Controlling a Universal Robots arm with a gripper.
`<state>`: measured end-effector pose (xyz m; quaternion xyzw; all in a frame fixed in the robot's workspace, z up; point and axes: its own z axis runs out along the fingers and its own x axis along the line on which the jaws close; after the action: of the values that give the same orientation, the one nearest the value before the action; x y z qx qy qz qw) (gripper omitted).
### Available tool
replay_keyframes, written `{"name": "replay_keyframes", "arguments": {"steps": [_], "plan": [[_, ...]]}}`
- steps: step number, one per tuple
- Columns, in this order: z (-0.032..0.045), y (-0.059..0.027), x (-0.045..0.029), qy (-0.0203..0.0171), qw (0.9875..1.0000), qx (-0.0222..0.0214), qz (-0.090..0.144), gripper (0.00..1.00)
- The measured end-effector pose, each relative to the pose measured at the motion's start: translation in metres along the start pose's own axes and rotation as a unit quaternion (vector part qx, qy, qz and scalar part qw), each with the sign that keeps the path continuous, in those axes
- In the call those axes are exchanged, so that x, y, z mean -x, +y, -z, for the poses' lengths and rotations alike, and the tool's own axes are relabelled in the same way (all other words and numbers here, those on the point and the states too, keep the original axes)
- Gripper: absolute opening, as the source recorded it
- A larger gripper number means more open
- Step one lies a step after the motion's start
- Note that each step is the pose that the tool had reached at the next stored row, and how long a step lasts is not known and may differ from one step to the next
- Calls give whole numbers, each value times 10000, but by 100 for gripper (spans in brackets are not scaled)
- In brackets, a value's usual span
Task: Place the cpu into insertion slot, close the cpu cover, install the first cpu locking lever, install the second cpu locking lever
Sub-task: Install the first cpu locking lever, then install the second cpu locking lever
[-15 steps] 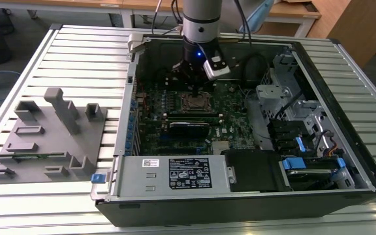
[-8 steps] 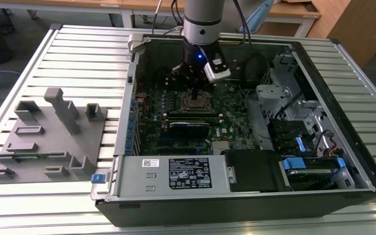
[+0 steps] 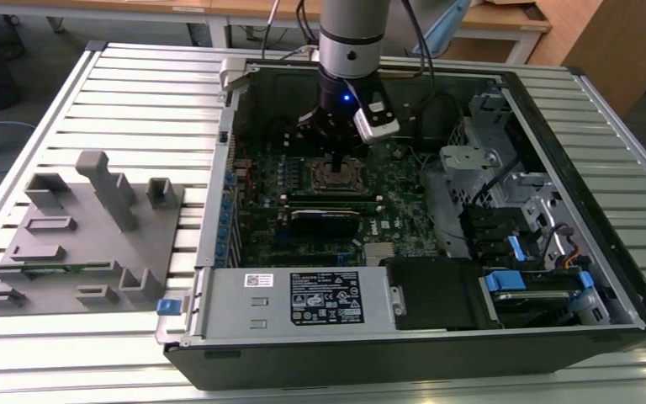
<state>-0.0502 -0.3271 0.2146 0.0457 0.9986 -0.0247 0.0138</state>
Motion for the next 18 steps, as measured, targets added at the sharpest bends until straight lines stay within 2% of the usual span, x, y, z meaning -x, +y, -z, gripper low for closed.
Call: {"name": "replay_keyframes", "arguments": {"steps": [2, 5, 6, 18], "plan": [[0, -1, -2, -20, 10000, 1, 0, 11], [-2, -2, -3, -143, 9999, 14, 17, 11], [-3, -2, -3, -168, 9999, 16, 21, 11], [-2, -5, -29, -171, 9999, 16, 21, 11]]}}
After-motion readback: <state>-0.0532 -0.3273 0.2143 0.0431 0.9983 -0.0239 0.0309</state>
